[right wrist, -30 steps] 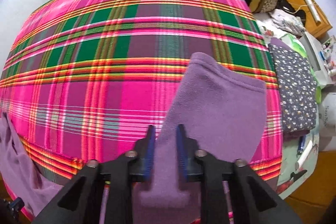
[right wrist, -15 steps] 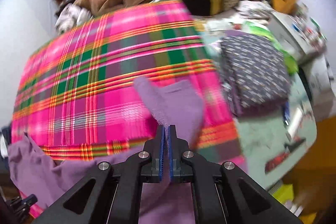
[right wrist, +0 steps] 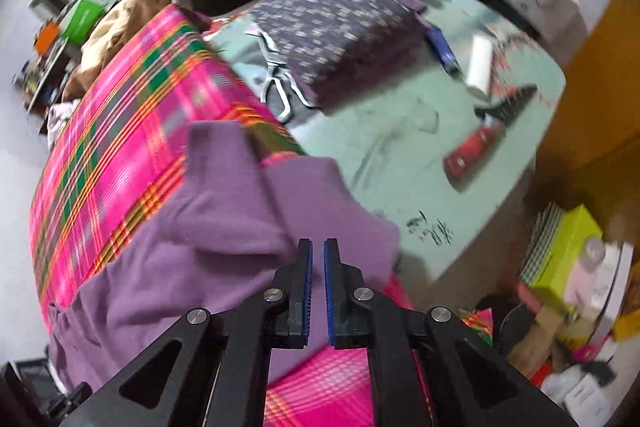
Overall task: Fold clothes
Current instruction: 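Lift the held purple leg end with the right gripper above the sweatpants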
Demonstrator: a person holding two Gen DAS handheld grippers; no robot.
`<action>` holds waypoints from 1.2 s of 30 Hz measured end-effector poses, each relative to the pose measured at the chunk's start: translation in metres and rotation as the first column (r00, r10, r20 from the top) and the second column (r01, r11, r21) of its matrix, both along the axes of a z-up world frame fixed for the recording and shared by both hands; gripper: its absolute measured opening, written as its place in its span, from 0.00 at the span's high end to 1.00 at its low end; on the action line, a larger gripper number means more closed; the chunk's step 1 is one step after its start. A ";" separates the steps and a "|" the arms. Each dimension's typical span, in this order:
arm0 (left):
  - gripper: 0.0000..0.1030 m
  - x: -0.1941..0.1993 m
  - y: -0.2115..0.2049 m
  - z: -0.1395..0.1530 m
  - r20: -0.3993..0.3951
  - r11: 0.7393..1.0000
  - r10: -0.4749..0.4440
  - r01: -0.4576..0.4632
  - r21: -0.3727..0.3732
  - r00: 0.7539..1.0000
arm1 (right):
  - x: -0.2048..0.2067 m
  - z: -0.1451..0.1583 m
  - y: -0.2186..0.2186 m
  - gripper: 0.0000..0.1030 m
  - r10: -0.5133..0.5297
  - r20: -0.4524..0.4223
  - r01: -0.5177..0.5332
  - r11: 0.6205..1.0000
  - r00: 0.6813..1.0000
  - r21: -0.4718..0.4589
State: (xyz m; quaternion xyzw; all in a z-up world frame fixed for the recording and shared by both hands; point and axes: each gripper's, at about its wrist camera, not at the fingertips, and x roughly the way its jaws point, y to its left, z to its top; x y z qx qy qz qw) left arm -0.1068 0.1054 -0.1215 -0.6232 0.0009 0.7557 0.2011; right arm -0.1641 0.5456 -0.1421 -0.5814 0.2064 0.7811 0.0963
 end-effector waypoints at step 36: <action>0.95 -0.005 0.205 -0.032 -0.048 0.986 -0.147 0.142 -0.089 0.988 | -0.071 0.007 0.004 0.97 0.480 -0.143 -0.496 0.862 0.865 -0.108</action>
